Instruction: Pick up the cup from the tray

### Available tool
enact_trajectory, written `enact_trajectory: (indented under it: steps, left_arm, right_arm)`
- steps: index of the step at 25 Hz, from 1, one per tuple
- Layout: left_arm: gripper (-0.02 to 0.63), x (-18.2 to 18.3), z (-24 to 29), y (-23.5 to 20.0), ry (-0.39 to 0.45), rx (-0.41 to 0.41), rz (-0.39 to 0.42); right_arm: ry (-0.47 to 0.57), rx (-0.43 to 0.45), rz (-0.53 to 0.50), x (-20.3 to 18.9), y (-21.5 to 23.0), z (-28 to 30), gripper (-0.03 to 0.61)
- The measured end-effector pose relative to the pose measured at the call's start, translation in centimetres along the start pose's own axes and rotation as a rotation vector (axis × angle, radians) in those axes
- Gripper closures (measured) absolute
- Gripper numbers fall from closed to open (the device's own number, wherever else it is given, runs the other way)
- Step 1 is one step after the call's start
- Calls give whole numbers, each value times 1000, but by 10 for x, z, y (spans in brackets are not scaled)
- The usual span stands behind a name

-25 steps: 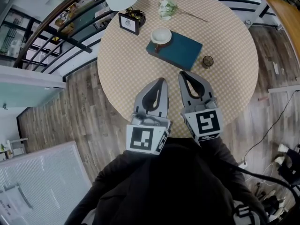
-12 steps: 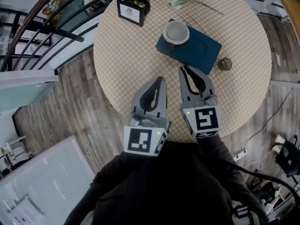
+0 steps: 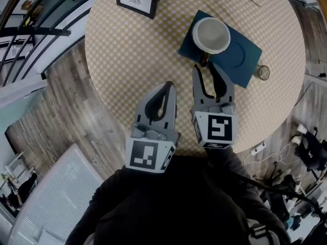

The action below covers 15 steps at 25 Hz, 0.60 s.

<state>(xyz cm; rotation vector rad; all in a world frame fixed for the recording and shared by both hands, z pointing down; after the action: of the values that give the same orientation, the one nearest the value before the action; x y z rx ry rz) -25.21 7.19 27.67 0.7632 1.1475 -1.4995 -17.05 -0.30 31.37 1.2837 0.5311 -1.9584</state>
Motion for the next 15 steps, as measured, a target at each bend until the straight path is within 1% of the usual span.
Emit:
enact_trajectory:
  steps: [5,7,8,12,15]
  left_arm:
    - [609,-4,11,-15,-32,-27,-12]
    - [609,-6,14,-18,-42,-37,-15]
    - [609,-7,16,-18,-47,-43,-17]
    - [609,-9,24,-14,-60,-70,-37]
    - [609,-14,31,-6,-78,-109,-34]
  right_arm:
    - [-33,-59,17,-7,2,13,456]
    - [-38,-76,18,-8,5,15,479]
    - [-36,-80,17,-8,6,14,478]
    - [-35,-98,14,-9,11,10,480]
    - [-38,-129,20,-13,21,7,486]
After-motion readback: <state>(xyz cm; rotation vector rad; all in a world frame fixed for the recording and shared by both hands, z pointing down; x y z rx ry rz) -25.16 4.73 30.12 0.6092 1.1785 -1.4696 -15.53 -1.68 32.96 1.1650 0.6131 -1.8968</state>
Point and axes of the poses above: the fingertips, and each gripper's own axes: z forward along the fingers, y to its right, x out of its top, the point moved 3 cm from there along -z, backward along the fingers, and after that the axes turned 1 degree about x, right-handed, at the moved point
